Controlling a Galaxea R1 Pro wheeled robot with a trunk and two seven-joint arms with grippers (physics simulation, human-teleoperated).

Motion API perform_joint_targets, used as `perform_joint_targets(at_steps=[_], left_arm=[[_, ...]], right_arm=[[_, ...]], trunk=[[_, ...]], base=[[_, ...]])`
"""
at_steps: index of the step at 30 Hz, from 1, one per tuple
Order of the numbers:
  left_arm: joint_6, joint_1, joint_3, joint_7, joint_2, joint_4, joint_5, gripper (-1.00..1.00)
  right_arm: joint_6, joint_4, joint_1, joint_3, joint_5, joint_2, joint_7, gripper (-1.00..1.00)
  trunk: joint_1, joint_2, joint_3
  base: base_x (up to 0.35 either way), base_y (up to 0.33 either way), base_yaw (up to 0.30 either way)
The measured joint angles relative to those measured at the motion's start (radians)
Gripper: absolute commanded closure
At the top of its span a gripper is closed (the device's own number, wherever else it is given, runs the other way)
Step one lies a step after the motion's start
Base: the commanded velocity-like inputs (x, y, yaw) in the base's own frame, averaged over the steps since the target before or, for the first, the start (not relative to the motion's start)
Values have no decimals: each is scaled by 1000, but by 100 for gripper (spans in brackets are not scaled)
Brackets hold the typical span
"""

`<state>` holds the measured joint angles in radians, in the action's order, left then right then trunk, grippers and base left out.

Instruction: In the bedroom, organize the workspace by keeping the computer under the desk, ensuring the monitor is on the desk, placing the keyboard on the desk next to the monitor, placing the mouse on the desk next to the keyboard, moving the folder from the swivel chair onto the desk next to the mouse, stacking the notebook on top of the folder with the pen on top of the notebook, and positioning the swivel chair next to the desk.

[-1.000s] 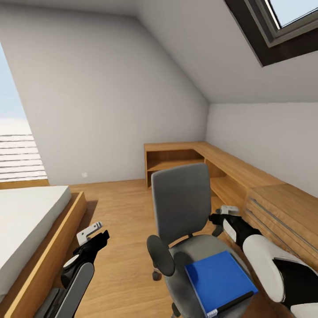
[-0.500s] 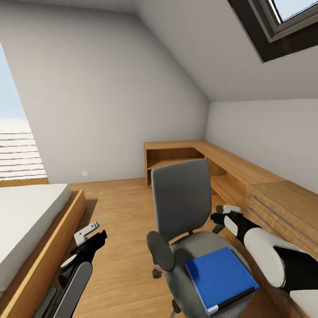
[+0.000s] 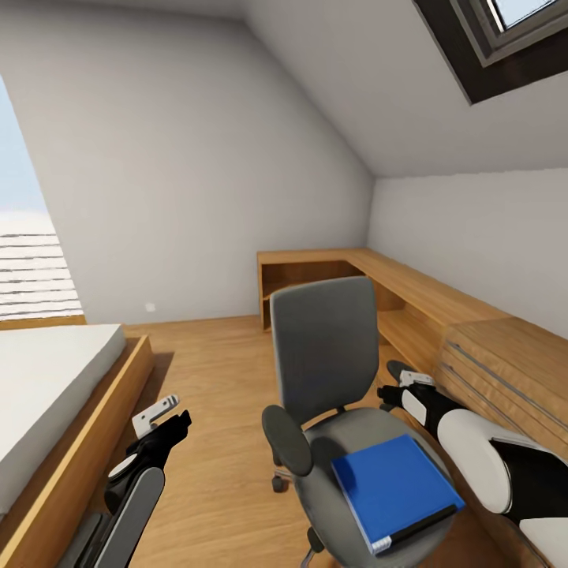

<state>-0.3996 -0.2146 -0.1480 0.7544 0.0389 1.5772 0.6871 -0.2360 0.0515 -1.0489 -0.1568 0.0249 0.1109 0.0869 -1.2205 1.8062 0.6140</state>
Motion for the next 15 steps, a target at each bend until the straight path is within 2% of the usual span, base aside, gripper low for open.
perform_joint_targets(at_steps=[3, 6, 7, 9, 10, 15], left_arm=[[-7, 0, -1, -1, 0, 0, 16, -100], [-37, 1, -1, -1, 1, 0, 51, -100], [-72, 0, 0, -2, 2, 1, 84, -100], [-115, 1, 2, -3, 2, 1, 121, -100], [-187, 0, 12, -5, 4, 4, 184, -100], [-230, 0, 25, -7, 4, 6, 224, -100]], right_arm=[[0, -1, 0, 0, 0, 10, -1, -100], [0, -2, 0, 0, 0, 19, -1, -100], [0, -2, 0, 0, 1, 24, -1, -100], [0, -2, 0, 0, 1, 27, -2, -100], [0, -1, 0, 0, 0, 31, -3, -100], [0, -2, 0, 0, 1, 39, -4, -100]], trunk=[[-11, 21, 9], [-23, 42, 19], [-27, 49, 22], [-35, 63, 28], [-38, 70, 31], [-58, 105, 47]], base=[[0, 0, 0], [0, 0, 0], [0, 0, 0], [0, 0, 0], [0, 0, 0], [0, 0, 0]])
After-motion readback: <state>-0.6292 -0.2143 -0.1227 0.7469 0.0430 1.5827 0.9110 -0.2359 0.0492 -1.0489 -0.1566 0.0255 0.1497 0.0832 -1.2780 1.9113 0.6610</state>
